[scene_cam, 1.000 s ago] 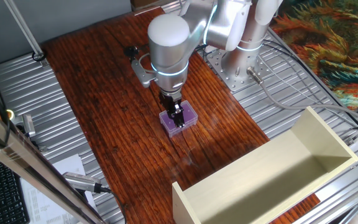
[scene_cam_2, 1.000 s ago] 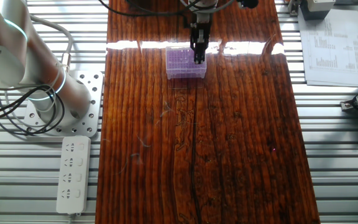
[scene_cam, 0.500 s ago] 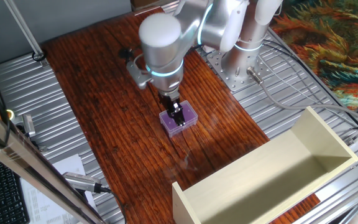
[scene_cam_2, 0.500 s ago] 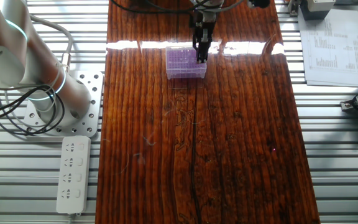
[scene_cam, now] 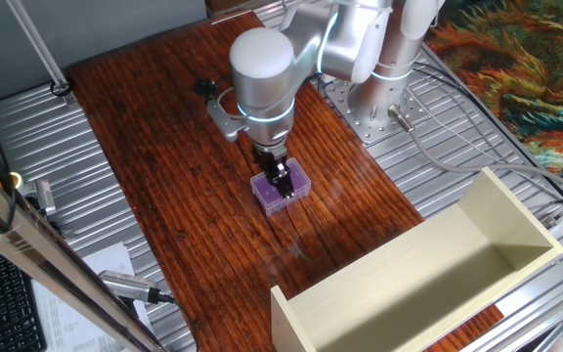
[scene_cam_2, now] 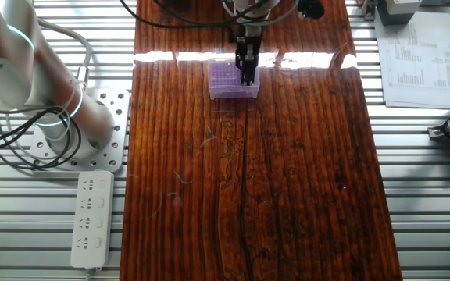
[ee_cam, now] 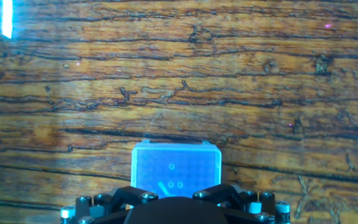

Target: Put the object on the shelf

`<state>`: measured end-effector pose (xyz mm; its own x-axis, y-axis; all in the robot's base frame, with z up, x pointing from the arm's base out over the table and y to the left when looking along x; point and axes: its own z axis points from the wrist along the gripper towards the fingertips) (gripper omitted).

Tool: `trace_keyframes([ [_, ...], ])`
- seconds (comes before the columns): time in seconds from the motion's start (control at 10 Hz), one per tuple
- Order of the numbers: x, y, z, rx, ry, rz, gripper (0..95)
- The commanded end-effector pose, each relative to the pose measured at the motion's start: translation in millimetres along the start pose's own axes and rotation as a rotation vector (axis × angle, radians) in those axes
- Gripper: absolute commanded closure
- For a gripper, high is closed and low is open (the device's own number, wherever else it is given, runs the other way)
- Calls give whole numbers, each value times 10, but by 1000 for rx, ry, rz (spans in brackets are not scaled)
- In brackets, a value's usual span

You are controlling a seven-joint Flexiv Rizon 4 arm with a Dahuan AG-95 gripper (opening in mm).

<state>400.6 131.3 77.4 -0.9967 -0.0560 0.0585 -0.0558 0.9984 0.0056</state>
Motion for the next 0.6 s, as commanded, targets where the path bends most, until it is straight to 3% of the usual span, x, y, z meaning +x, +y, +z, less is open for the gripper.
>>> trace_keyframes([
  [0.1,-7,-5,19,-1,-9,-7,0],
  [0.6,9,25,103,0,-18,-6,0],
])
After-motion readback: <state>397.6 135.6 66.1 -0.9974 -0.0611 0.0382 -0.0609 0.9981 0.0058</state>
